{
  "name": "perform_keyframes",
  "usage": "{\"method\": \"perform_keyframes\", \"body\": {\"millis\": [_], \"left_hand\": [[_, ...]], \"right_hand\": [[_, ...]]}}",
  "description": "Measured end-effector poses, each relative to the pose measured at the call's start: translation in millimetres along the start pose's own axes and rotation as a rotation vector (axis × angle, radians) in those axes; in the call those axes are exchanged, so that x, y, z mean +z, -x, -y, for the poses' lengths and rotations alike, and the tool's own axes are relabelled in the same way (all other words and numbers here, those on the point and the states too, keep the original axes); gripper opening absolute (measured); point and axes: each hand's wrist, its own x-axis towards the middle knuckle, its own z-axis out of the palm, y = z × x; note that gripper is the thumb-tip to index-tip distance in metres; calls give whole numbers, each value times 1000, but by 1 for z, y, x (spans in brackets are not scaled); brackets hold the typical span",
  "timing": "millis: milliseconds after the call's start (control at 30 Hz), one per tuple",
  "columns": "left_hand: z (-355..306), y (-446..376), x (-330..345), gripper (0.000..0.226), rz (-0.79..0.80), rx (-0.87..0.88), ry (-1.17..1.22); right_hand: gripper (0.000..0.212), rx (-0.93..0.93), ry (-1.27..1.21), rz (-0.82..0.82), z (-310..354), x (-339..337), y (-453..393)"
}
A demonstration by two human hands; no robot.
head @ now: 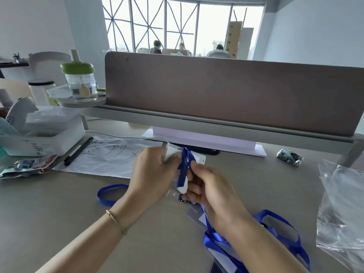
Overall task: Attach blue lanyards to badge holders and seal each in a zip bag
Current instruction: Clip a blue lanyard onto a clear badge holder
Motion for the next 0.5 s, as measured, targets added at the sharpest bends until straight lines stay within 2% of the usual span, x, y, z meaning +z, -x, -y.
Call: {"method": "perform_keyframes", "body": {"millis": [100,333,433,500], "left_hand": [[-4,6,6,53,-66,-12,80],[-12,19,12,58,-122,77,199],[-13,21,13,27,-70,78,250],[-16,22,13,19,-42,40,311]], "right_hand": [[40,68,-168,11,-8,4,-1],[42,3,-3,-43,-11,-9,-8],[47,-7,94,-81,-10,-14,-10],[50,28,123,-95,-10,-17,-13]]}}
